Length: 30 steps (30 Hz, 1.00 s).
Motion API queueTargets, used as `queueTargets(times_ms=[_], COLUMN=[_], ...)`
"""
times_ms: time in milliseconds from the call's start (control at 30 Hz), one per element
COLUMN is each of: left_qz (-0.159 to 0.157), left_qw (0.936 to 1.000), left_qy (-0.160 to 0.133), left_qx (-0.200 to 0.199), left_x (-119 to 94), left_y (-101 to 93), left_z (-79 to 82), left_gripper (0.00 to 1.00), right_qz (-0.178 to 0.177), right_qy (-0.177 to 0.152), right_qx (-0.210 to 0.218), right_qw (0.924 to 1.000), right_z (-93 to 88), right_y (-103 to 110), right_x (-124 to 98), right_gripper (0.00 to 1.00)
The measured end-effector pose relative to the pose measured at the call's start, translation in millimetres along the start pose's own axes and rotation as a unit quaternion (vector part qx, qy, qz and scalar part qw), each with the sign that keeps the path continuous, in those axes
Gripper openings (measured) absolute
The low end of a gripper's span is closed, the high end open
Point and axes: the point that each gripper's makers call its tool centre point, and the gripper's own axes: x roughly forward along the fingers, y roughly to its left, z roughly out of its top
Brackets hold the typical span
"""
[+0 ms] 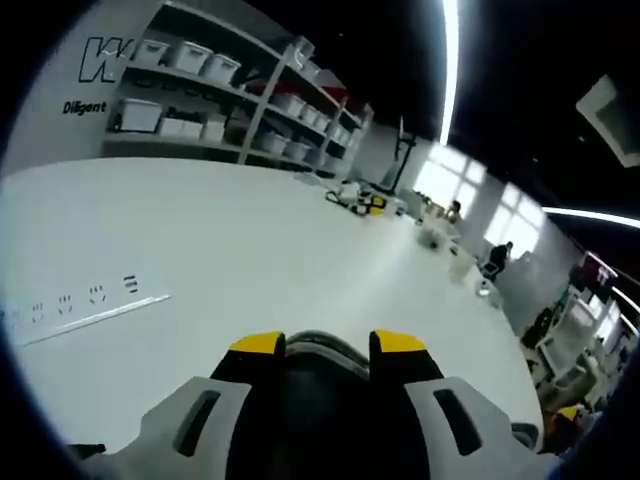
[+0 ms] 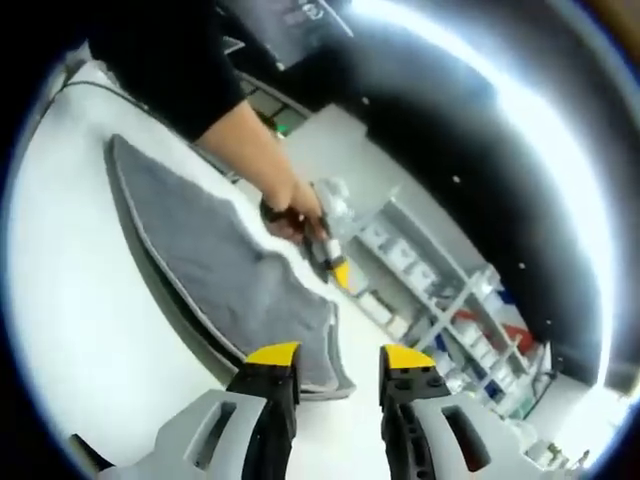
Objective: Open the folded towel by lifting each exposed corner and separating the folded layers until the towel lies flat within the target outline without major curled edges
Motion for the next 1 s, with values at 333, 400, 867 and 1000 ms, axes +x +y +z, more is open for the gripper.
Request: queueTargets(times_ms=[333,400,867,1000], left_qz=[0.110,0.118,0.180,0.173], left_qw=[0.9909,0.9897,0.9712,0.9687], left_qy=[-0.030,-0.040,-0.087,-0.089], left_qx=[0.072,0.071,0.129,0.154], left_x=[-9.4,-13.1,-36.7,-35.2], left_y=[32.6,40.0,53.7,47.4], left_z=[16.7,22.2,51.8,52.0], left_gripper=[0.91,0.98,1.00,1.00], right_qz=[-0.019,-0.008,0.032,0.152], right_qy=[-0.053,-0.051,-0.038,-0.030], right_qx=[0.052,0.081,0.141,0.308], right_qw=[0.9970,0.9954,0.9888,0.9387], right_z=[21.9,23.5,28.6,38.6], right_y=[-10.2,-11.5,-3.8,26.9], right_x=[-2.5,-2.3,0.9,-3.9], right_gripper=[1.00,1.00,1.00,0.93])
